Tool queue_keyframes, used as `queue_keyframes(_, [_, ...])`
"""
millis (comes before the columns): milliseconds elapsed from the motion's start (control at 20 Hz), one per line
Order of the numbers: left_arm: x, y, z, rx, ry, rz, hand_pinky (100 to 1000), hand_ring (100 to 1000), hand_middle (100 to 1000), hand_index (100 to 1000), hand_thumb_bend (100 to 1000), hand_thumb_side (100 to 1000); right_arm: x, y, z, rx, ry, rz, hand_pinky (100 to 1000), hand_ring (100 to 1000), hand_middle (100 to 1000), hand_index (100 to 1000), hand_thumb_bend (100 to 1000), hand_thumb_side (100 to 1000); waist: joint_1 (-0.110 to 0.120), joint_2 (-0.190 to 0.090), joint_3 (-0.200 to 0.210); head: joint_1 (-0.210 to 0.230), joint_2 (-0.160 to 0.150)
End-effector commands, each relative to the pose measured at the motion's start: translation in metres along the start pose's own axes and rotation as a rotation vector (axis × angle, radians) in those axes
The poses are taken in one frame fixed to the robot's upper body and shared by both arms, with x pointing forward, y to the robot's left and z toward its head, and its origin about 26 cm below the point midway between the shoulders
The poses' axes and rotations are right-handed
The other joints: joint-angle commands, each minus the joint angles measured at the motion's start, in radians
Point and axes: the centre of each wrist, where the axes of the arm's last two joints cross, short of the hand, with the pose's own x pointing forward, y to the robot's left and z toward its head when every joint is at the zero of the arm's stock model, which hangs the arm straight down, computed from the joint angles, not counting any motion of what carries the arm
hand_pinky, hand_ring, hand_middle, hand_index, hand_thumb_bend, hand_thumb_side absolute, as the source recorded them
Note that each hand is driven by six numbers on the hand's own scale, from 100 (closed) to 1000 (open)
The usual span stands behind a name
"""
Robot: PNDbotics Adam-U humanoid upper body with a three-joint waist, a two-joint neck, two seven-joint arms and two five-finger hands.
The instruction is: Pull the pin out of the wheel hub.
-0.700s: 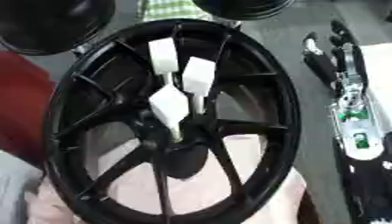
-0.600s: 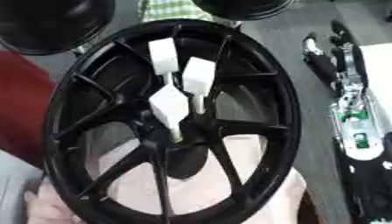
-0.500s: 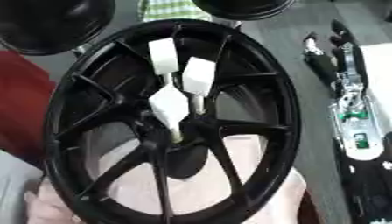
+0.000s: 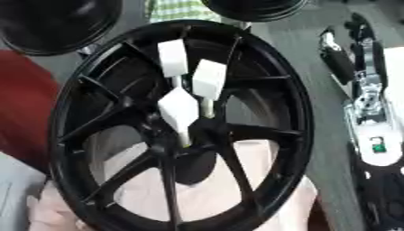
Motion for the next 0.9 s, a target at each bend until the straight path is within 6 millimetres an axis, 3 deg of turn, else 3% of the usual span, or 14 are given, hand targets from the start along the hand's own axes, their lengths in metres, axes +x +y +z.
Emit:
queue_keyframes(50, [0.012, 0.007, -0.001, -0.007, -0.014, -0.042, 554, 577, 485, 709, 100, 734, 0.028, -0.016, -0.007, -0.012, -0.125, 0.017, 988, 1000, 924, 1000, 100, 498, -0.020, -0.004, 0.000, 0.007, -0.009])
queue_keyframes(350, [0.015, 0.011, 0.003, -0.005, -0.003, -0.062, 553, 577, 486, 710, 100, 743, 0.058, -0.039, -0.006, 0.078, -0.282, 0.089, 967, 1000, 939, 993, 100, 470, -0.033, 0.000, -0.011, 0.016, -0.012])
queue_keyframes(600, [0.016, 0.015, 0.011, -0.003, 0.020, -0.097, 552, 576, 485, 710, 100, 750, 0.084, -0.041, 0.006, 0.270, -0.449, 0.181, 963, 1000, 911, 963, 100, 422, -0.044, 0.005, -0.017, 0.022, -0.019])
queue_keyframes(750, [0.019, 0.017, 0.013, -0.008, 0.024, -0.121, 552, 576, 485, 710, 100, 744, 0.090, -0.040, 0.007, 0.375, -0.520, 0.274, 961, 1000, 911, 955, 100, 226, -0.049, 0.008, -0.019, 0.023, -0.026])
queue_keyframes(900, [0.023, 0.020, 0.016, -0.011, 0.023, -0.150, 552, 576, 484, 711, 100, 736, 0.098, -0.040, 0.005, 0.477, -0.596, 0.387, 958, 1000, 898, 937, 100, 122, -0.052, 0.011, -0.021, 0.025, -0.031])
